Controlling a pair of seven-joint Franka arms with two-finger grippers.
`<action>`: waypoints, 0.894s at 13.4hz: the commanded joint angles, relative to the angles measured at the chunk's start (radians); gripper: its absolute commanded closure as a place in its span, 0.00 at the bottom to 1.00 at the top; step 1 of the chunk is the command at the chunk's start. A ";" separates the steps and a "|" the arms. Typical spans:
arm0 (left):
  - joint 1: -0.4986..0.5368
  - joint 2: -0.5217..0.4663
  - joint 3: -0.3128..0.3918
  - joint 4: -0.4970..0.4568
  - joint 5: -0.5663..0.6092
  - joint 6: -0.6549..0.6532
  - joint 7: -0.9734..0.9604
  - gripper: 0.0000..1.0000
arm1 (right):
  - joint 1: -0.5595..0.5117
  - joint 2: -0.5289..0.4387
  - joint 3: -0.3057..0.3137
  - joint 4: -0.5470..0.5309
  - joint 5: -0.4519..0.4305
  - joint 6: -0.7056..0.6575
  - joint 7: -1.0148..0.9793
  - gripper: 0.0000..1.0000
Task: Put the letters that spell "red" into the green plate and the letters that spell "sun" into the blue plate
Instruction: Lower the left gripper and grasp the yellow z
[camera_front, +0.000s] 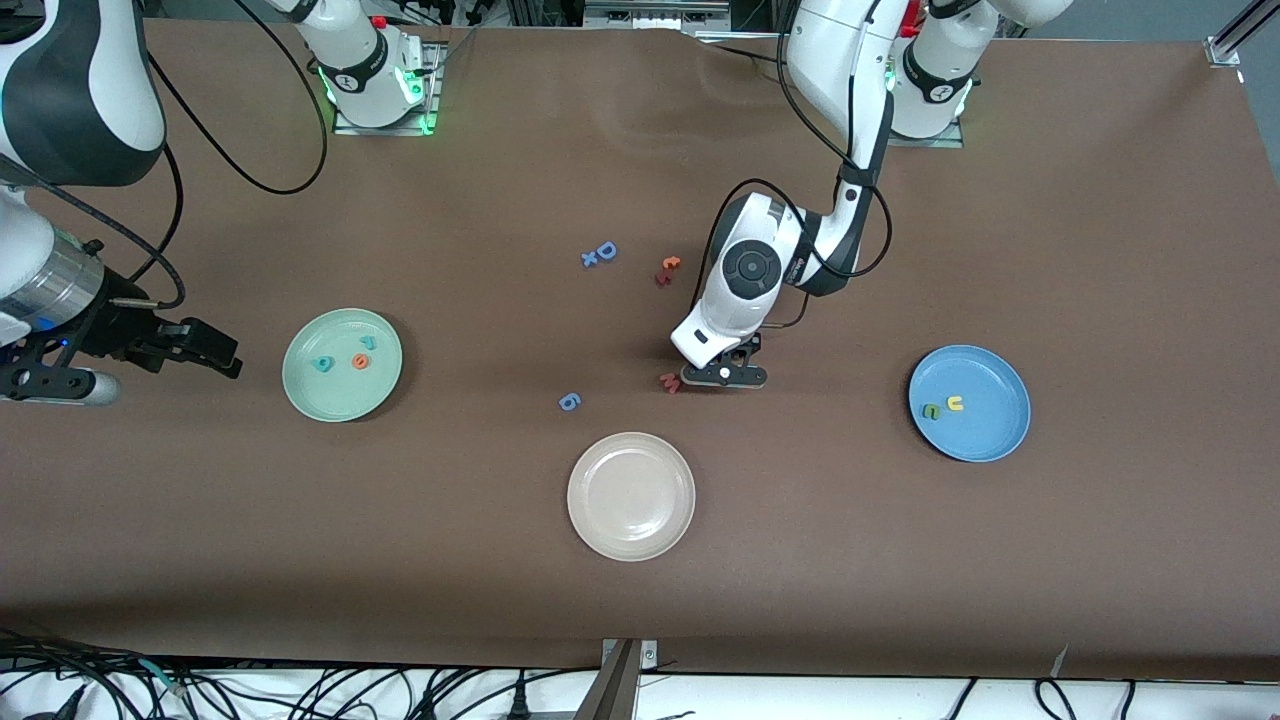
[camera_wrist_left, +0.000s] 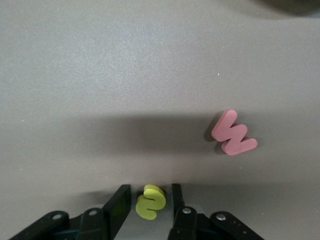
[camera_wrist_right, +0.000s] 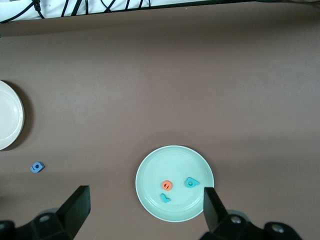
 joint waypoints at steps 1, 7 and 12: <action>0.007 -0.010 -0.012 -0.003 0.017 -0.018 -0.007 0.78 | -0.004 0.009 0.002 0.019 -0.007 -0.002 -0.003 0.00; 0.021 -0.010 -0.004 0.006 0.020 -0.034 0.005 0.83 | -0.004 0.009 0.002 0.019 -0.007 -0.004 -0.003 0.00; 0.169 -0.060 -0.012 0.111 0.155 -0.249 0.022 0.85 | -0.004 0.010 0.002 0.016 -0.007 -0.002 -0.003 0.00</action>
